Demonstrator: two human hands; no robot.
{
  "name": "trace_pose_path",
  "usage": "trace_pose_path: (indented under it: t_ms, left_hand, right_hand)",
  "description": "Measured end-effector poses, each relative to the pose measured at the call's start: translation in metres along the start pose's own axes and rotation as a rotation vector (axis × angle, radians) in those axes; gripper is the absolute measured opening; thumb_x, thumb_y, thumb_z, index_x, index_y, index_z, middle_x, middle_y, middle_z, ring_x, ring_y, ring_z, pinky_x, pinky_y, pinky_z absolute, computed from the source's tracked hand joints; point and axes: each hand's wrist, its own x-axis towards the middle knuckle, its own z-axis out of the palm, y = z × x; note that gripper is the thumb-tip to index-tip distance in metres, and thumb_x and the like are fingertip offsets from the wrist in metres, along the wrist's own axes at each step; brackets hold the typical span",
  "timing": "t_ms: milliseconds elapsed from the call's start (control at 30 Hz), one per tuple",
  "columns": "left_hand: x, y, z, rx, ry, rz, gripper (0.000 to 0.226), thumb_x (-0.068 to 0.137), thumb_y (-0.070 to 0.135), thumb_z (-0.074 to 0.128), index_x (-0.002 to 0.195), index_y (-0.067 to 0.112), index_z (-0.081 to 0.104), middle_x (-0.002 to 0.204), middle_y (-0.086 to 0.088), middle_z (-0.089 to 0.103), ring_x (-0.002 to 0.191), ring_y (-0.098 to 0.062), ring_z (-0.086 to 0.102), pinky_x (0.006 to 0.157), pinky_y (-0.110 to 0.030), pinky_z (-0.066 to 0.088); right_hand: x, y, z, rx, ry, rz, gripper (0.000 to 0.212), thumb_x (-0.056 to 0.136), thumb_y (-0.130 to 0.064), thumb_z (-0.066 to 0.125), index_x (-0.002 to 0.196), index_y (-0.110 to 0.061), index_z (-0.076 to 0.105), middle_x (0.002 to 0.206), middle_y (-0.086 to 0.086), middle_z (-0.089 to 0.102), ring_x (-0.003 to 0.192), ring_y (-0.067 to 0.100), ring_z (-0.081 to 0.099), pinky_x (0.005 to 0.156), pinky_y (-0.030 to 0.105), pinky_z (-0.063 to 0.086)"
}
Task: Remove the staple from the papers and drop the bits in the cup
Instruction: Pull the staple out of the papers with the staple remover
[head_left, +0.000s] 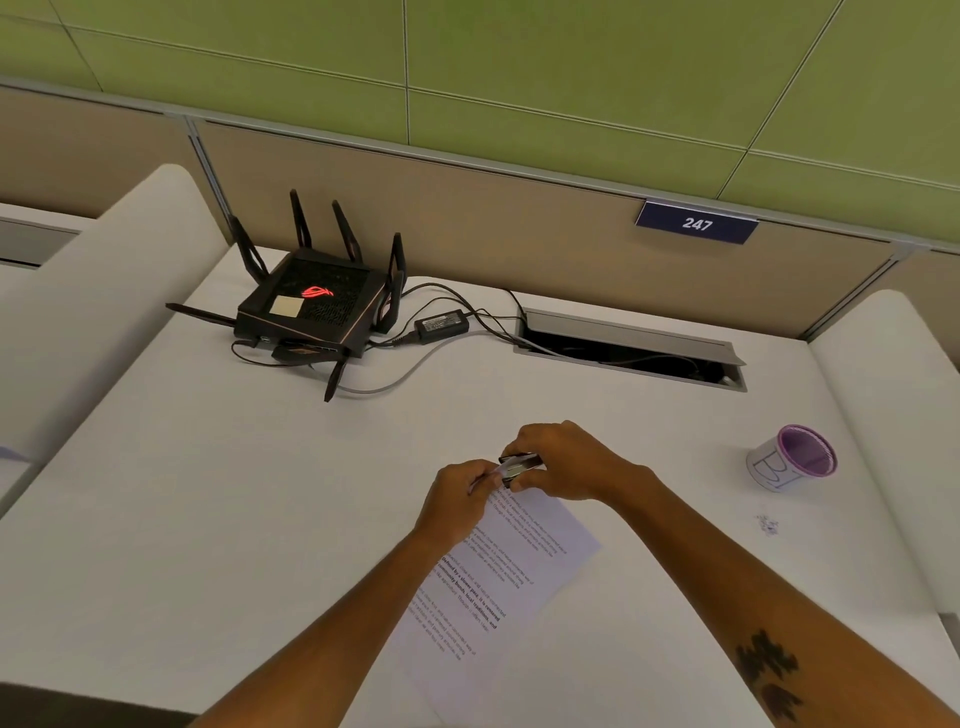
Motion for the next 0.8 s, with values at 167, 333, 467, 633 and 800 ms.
trace_pose_path:
  t_ms: [167, 333, 467, 633, 800]
  left_hand:
    - [-0.002, -0.001, -0.001, 0.02, 0.019, 0.006, 0.022, 0.105, 0.027, 0.058, 0.108, 0.014, 0.075, 0.095, 0.0, 0.076, 0.082, -0.01, 0.072, 0.072, -0.02, 0.058]
    - [-0.002, -0.002, -0.002, 0.016, 0.022, 0.016, 0.021, 0.105, 0.025, 0.059, 0.107, 0.013, 0.076, 0.095, -0.003, 0.077, 0.084, -0.015, 0.073, 0.074, -0.024, 0.06]
    - [-0.003, -0.004, -0.002, 0.022, 0.024, 0.027, 0.023, 0.105, 0.028, 0.059, 0.109, 0.012, 0.076, 0.096, -0.001, 0.077, 0.082, -0.012, 0.073, 0.07, -0.016, 0.057]
    - [-0.002, -0.006, -0.002, 0.034, 0.025, 0.037, 0.026, 0.105, 0.03, 0.058, 0.113, 0.013, 0.076, 0.099, -0.001, 0.079, 0.083, -0.011, 0.074, 0.072, -0.017, 0.059]
    - [-0.003, -0.008, -0.002, 0.017, 0.026, 0.049, 0.027, 0.105, 0.032, 0.058, 0.109, 0.013, 0.076, 0.096, -0.002, 0.079, 0.082, -0.013, 0.075, 0.071, -0.023, 0.062]
  right_hand:
    - [0.001, -0.005, 0.0, -0.046, 0.016, 0.009, 0.036, 0.093, -0.046, 0.072, 0.124, -0.029, 0.072, 0.116, -0.009, 0.072, 0.1, 0.009, 0.063, 0.094, 0.034, 0.048]
    - [0.001, -0.009, 0.0, -0.072, 0.018, 0.018, 0.033, 0.093, -0.044, 0.073, 0.122, -0.029, 0.073, 0.115, -0.009, 0.073, 0.1, 0.011, 0.064, 0.094, 0.035, 0.048]
    - [0.002, -0.01, 0.0, -0.092, 0.011, 0.02, 0.033, 0.092, -0.045, 0.073, 0.122, -0.029, 0.073, 0.115, -0.01, 0.073, 0.101, 0.011, 0.064, 0.095, 0.035, 0.048]
    - [0.003, -0.01, 0.0, -0.098, 0.008, 0.018, 0.032, 0.093, -0.045, 0.072, 0.121, -0.03, 0.073, 0.116, -0.01, 0.072, 0.103, 0.011, 0.063, 0.093, 0.033, 0.043]
    - [0.003, -0.012, 0.0, -0.116, 0.002, 0.015, 0.029, 0.095, -0.044, 0.07, 0.12, -0.03, 0.073, 0.116, -0.009, 0.072, 0.103, 0.012, 0.063, 0.094, 0.033, 0.044]
